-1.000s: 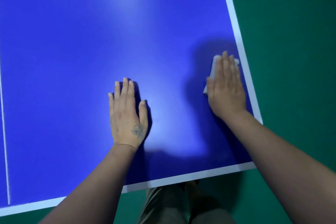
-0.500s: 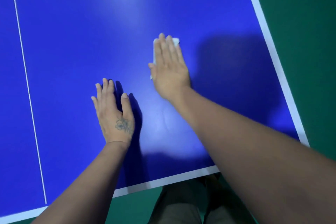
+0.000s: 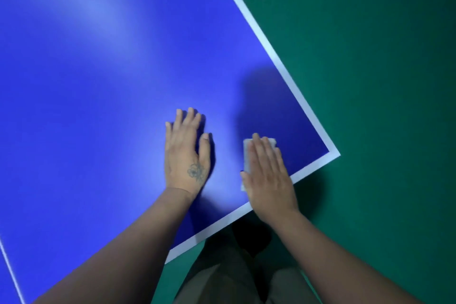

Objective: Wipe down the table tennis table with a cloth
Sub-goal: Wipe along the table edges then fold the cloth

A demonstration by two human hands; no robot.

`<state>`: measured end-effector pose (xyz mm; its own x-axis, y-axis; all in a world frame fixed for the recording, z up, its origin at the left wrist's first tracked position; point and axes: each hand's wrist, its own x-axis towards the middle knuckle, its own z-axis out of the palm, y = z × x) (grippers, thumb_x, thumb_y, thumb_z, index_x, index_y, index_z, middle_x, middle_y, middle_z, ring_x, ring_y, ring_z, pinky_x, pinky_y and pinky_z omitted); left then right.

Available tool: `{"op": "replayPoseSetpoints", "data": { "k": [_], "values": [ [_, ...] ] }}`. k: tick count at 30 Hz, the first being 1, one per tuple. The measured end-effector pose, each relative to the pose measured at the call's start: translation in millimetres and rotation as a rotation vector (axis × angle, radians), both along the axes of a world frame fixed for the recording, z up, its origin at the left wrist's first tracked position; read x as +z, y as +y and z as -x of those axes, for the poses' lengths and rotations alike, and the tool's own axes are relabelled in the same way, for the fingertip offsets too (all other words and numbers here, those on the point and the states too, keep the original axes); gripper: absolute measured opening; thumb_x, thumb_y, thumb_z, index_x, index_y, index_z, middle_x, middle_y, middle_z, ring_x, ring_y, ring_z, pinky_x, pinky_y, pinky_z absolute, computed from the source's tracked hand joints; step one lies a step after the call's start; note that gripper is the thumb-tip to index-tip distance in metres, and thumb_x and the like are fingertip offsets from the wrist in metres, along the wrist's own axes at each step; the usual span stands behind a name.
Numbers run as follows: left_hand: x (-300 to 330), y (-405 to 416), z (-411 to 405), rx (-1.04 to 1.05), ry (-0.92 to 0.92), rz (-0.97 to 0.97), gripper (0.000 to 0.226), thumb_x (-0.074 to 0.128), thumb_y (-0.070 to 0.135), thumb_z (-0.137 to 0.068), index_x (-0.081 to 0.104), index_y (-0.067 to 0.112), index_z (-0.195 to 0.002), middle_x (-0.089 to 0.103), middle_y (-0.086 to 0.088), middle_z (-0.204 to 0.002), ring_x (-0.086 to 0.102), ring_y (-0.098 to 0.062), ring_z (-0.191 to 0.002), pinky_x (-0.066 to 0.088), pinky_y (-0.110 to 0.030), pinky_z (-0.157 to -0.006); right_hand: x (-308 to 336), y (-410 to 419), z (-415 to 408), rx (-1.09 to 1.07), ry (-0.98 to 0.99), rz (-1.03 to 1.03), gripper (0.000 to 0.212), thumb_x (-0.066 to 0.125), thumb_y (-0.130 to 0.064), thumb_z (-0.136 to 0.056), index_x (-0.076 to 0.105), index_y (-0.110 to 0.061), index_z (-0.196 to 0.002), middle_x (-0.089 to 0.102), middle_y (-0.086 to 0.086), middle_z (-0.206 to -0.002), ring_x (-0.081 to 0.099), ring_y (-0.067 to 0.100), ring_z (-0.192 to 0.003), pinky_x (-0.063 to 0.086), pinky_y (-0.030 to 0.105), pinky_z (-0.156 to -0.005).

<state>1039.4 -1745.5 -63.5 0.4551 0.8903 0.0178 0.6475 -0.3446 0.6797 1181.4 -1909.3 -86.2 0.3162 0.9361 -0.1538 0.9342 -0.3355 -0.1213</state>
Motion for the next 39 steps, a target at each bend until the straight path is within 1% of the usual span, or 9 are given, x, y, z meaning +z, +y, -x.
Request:
{"op": "replayPoseSetpoints", "data": {
  "k": [8,14,17,20,24,29,34,37,39],
  "values": [
    [-4.1,-60.7,-70.7,-0.326,0.056,-0.044,0.046,0.052,0.021,-0.106,0.057,0.010,-0.151,0.047,-0.007,-0.166,0.024,-0.028,-0.163,0.009,-0.045,-0.135,-12.6,-44.8,-15.5,-0.579,0.070,-0.102,0.072,0.025,-0.043,-0.112,0.005,-0.005,-0.169,-0.002,0.012,-0.179,-0.003,0.029,-0.165,0.015,0.052,-0.133],
    [-14.7,-65.0,-109.3,-0.493,0.121,-0.140,0.048,0.048,0.015,-0.104,0.056,0.006,-0.151,0.045,-0.012,-0.166,0.024,-0.034,-0.163,0.007,-0.045,-0.136,-15.9,-36.9,26.2,-0.988,0.484,-0.496,0.072,0.034,-0.029,-0.109,0.007,0.002,-0.167,-0.007,0.016,-0.177,-0.005,0.027,-0.165,0.013,0.048,-0.133],
    [-17.9,-56.7,-135.6,-0.604,0.202,-0.261,0.054,0.048,0.020,-0.103,0.051,0.005,-0.155,0.040,-0.013,-0.170,0.019,-0.036,-0.164,0.006,-0.049,-0.135,-9.6,-37.1,55.6,-0.981,0.689,-0.623,0.075,0.042,-0.015,-0.109,-0.002,0.001,-0.167,-0.018,0.009,-0.177,-0.006,0.019,-0.165,0.010,0.038,-0.134],
    [-23.6,-47.0,-164.3,-0.528,0.293,-0.337,0.065,0.043,0.034,-0.107,0.035,0.005,-0.165,0.024,-0.012,-0.177,0.010,-0.035,-0.166,0.002,-0.049,-0.135,-7.7,-40.7,63.7,-0.964,0.818,-0.677,0.076,0.044,-0.026,-0.113,-0.005,-0.005,-0.168,-0.023,-0.001,-0.176,0.008,0.007,-0.163,0.019,0.027,-0.129],
    [-35.4,-52.9,-190.1,-0.279,0.430,-0.286,0.080,0.029,0.053,-0.110,0.014,0.002,-0.170,0.007,-0.014,-0.180,0.001,-0.032,-0.167,0.003,-0.052,-0.135,-8.3,-31.7,33.1,-1.143,0.863,-0.748,0.075,0.040,-0.025,-0.111,-0.006,-0.004,-0.168,-0.012,0.004,-0.178,-0.010,-0.015,-0.155,0.004,0.008,-0.122],
    [-44.2,-58.5,-193.9,-0.195,0.475,-0.286,0.082,0.027,0.056,-0.109,0.014,0.002,-0.170,0.008,-0.013,-0.180,0.002,-0.029,-0.167,0.003,-0.050,-0.135,-29.4,-12.7,-61.1,-1.456,1.008,-0.827,0.067,0.035,-0.037,-0.113,0.004,-0.020,-0.171,0.024,0.003,-0.175,0.025,0.014,-0.160,0.024,0.037,-0.130],
    [-43.5,-56.4,-195.4,-0.192,0.465,-0.285,0.082,0.031,0.054,-0.108,0.015,0.002,-0.170,0.008,-0.012,-0.180,0.002,-0.027,-0.167,0.003,-0.049,-0.135,-25.2,-22.6,-120.6,-1.431,1.120,-0.852,0.036,0.038,-0.025,-0.116,0.050,-0.012,-0.147,0.062,-0.005,-0.136,0.063,-0.006,-0.108,0.043,0.005,-0.088],
    [-43.3,-55.9,-196.6,-0.192,0.492,-0.275,0.082,0.029,0.055,-0.108,0.012,0.003,-0.170,0.005,-0.010,-0.180,-0.001,-0.025,-0.167,0.001,-0.048,-0.135,-25.8,-41.2,-130.6,-1.233,1.126,-0.720,0.023,0.039,-0.034,-0.113,0.060,-0.025,-0.115,0.058,-0.019,-0.091,0.057,-0.001,-0.076,0.045,0.021,-0.075],
    [-41.9,-55.5,-197.4,-0.188,0.503,-0.262,0.082,0.028,0.054,-0.108,0.011,0.004,-0.171,0.004,-0.010,-0.181,-0.001,-0.025,-0.167,0.001,-0.048,-0.135,-29.8,-61.1,-128.6,-1.097,1.113,-0.612,0.036,0.040,-0.043,-0.109,0.060,-0.029,-0.136,0.060,-0.020,-0.103,0.056,0.005,-0.089,0.048,0.032,-0.088]
  ]
}}
